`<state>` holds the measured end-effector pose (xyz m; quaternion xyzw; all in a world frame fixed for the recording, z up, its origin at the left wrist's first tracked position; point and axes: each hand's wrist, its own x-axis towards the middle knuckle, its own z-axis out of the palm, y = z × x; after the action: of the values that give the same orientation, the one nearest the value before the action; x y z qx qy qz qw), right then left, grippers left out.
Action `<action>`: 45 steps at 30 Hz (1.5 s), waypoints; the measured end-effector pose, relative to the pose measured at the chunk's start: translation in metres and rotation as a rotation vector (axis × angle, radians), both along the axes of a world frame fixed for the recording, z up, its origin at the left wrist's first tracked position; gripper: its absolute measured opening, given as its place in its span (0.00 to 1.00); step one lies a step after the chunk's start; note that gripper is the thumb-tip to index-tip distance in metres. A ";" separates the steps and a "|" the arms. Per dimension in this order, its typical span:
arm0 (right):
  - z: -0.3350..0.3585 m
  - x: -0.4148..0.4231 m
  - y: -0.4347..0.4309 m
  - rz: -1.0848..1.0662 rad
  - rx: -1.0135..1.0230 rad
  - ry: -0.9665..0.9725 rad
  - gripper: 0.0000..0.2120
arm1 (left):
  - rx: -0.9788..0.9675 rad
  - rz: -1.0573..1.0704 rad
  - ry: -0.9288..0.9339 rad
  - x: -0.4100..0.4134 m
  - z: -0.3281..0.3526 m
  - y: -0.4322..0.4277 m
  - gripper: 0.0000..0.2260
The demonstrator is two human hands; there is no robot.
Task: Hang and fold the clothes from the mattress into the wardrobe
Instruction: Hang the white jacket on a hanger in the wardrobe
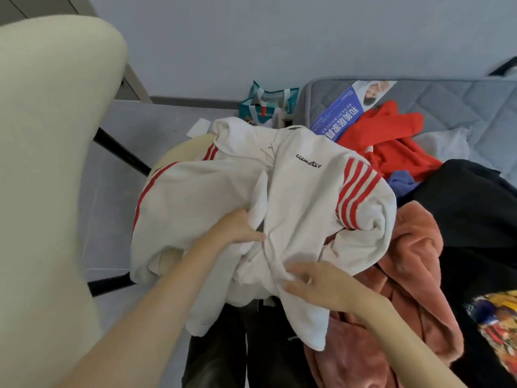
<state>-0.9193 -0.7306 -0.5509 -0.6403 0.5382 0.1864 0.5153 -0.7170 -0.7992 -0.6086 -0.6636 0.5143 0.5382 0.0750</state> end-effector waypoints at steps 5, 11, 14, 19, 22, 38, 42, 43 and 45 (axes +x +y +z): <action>-0.010 -0.015 -0.004 -0.416 -0.558 0.049 0.09 | -0.115 0.198 -0.085 -0.011 -0.039 0.033 0.34; -0.030 -0.042 -0.027 -1.097 -0.763 0.346 0.39 | -0.403 0.150 0.049 -0.044 -0.041 0.024 0.27; -0.052 -0.046 -0.012 -1.182 -0.383 0.298 0.28 | -0.245 0.055 0.075 -0.059 -0.054 0.030 0.35; -0.014 -0.063 -0.001 -1.166 -0.487 -0.085 0.03 | -0.339 0.093 0.038 -0.060 -0.055 0.035 0.32; 0.033 -0.074 -0.019 -1.236 -0.500 -0.320 0.04 | -0.390 0.182 0.014 -0.061 -0.039 0.033 0.27; 0.078 -0.121 -0.030 -0.102 -0.395 0.819 0.16 | -0.201 0.006 -0.086 -0.078 0.002 0.030 0.21; 0.051 -0.085 -0.048 -0.156 -0.691 0.374 0.17 | -0.432 0.235 -0.201 -0.065 0.000 0.028 0.12; 0.045 -0.074 -0.054 -0.160 -0.667 0.268 0.16 | -0.456 0.283 -0.204 -0.058 -0.004 0.028 0.11; 0.031 -0.051 -0.062 -0.195 -0.580 0.112 0.15 | -0.401 0.298 -0.219 -0.046 -0.011 0.028 0.15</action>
<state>-0.9701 -0.7923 -0.5199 -0.6949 0.6552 0.0096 0.2961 -0.7631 -0.7710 -0.6191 -0.7878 0.4958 0.3558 -0.0828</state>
